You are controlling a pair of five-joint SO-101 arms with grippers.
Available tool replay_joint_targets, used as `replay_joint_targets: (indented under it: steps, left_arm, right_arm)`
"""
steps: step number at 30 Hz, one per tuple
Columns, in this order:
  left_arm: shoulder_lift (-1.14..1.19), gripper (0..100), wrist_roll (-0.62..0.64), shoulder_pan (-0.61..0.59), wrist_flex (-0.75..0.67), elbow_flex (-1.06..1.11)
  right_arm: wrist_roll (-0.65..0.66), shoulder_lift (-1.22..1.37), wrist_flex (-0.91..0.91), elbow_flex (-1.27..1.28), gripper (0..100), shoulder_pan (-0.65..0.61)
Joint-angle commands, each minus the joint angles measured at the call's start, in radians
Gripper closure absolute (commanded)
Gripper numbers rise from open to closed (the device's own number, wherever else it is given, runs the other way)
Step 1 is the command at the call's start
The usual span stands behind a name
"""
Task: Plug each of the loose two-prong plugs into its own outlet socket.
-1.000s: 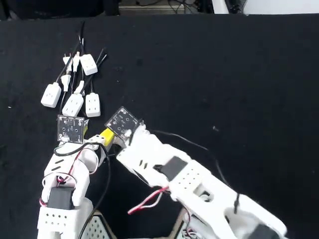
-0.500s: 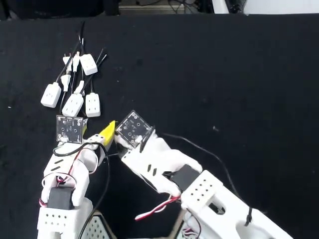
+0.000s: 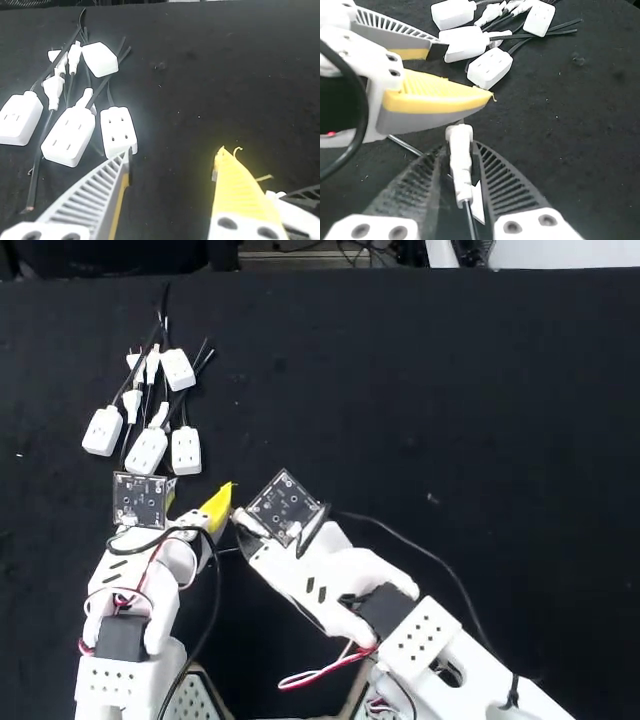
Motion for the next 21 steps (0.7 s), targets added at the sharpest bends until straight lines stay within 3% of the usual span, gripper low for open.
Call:
replay_joint_targets:
  steps: [1,11,21]
  left_arm:
    - [0.005,74,0.000,0.007,0.003,-0.004]
    - [0.005,74,0.000,0.007,0.003,-0.004]
    - [0.005,74,0.000,0.007,0.003,-0.004]
  right_arm:
    - [-0.015,-0.044,-0.006,-0.016,98.8,0.035]
    - [-0.080,-0.045,-0.118,0.039,98.8,0.035]
    - [-0.077,-0.051,-0.118,0.039,98.8,0.035]
